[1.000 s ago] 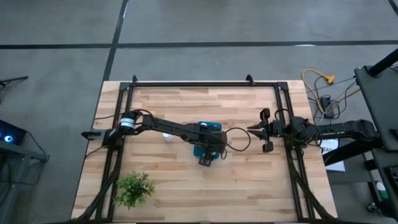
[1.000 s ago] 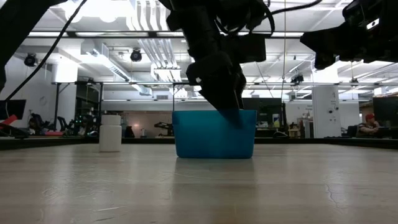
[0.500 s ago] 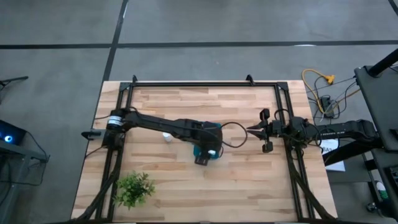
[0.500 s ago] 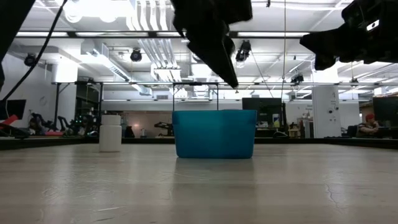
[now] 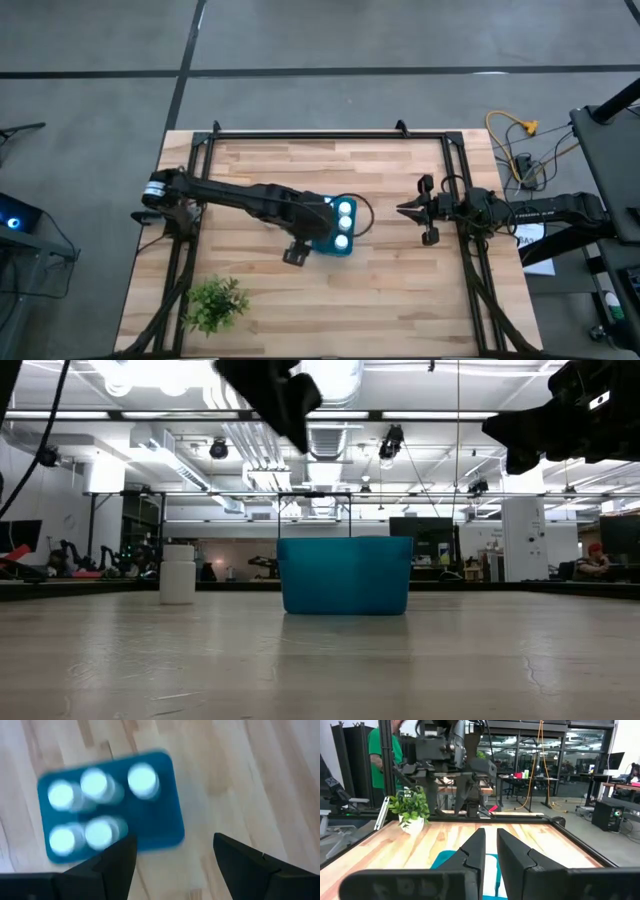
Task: Pick and place pill bottles into a basket
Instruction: Put the medicine bottle into the blue bin
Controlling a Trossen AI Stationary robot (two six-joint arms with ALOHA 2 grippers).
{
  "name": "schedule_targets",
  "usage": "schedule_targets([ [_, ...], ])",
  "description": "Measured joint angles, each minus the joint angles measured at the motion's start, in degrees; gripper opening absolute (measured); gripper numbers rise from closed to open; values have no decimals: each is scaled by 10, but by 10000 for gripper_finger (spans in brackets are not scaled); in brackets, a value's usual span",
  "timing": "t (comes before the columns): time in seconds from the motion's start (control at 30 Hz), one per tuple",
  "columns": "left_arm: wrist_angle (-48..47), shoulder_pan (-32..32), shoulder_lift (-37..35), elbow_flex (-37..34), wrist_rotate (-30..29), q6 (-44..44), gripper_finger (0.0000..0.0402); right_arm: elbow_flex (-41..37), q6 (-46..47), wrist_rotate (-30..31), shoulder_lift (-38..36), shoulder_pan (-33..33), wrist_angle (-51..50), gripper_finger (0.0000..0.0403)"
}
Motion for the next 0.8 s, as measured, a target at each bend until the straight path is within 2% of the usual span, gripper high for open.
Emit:
schedule_targets([
  [0.37, 0, 1, -97, -148, 0, 1, 245, 0, 0, 0, 0, 0, 0, 38],
  [0.6, 76, 3, -185, -262, -1, 19, 245, 0, 0, 0, 0, 0, 0, 38],
  [0.8, 104, 20, -245, -319, -20, 32, 244, 0, 2, 0, 1, 0, 0, 38],
])
